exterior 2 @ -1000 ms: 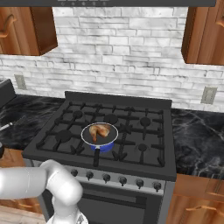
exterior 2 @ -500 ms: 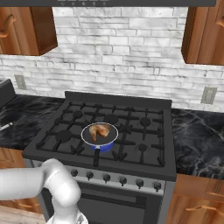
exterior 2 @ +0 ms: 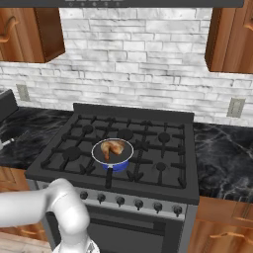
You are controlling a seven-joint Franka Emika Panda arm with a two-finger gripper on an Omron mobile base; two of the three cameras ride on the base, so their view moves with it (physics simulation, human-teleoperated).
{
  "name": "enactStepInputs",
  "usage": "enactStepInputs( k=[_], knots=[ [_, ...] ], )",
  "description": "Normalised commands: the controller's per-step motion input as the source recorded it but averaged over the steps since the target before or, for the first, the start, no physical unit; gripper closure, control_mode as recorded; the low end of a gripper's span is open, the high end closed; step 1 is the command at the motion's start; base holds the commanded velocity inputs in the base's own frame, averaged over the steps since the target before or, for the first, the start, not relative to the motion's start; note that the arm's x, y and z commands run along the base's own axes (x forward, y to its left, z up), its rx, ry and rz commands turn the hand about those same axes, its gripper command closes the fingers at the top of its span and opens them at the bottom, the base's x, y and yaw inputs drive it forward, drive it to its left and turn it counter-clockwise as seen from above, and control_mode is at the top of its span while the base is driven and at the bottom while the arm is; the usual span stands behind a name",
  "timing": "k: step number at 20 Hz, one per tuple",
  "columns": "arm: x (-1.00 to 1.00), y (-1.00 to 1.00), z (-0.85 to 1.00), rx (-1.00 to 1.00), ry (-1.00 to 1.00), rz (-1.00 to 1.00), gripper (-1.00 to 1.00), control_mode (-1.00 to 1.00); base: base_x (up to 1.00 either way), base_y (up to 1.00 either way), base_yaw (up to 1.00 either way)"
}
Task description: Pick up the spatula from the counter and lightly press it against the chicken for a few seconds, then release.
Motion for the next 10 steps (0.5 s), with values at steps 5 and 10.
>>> enactStepInputs(
  k=[5,10],
  knots=[
    [0.14,0.13,-0.06,0.0,0.03,-0.02,-1.0,-1.0,0.0,0.0,0.0],
    [0.17,0.13,-0.15,0.0,0.03,-0.02,-1.0,-1.0,0.0,0.0,0.0]
  ],
)
